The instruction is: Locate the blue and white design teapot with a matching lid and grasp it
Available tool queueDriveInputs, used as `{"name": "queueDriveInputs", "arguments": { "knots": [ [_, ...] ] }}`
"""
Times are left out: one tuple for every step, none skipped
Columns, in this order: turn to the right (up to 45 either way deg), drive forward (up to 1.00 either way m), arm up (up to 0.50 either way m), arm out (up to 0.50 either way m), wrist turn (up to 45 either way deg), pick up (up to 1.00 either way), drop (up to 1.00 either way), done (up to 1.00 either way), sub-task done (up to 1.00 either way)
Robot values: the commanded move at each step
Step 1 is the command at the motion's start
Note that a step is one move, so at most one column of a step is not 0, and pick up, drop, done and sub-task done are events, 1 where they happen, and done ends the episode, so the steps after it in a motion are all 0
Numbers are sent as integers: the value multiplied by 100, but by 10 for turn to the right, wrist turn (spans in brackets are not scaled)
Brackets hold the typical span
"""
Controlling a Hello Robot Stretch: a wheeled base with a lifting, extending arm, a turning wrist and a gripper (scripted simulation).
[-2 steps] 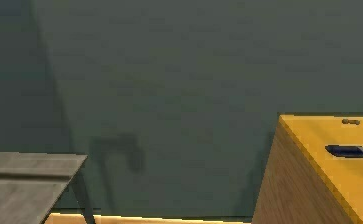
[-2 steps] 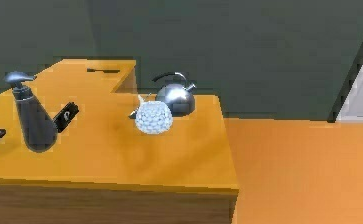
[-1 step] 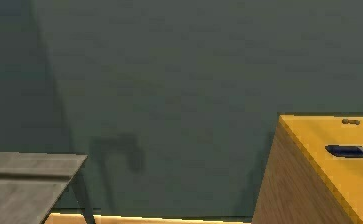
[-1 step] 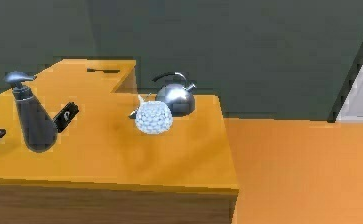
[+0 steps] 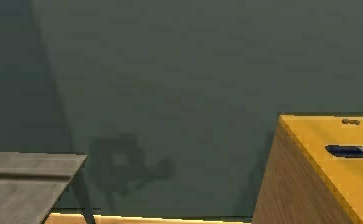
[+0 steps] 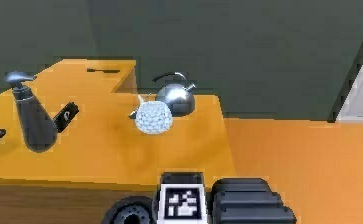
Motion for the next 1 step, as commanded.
{"name": "queueDriveInputs", "arguments": {
  "knots": [
    [0,0,0,32,0,0,0,0,0]
  ]
}}
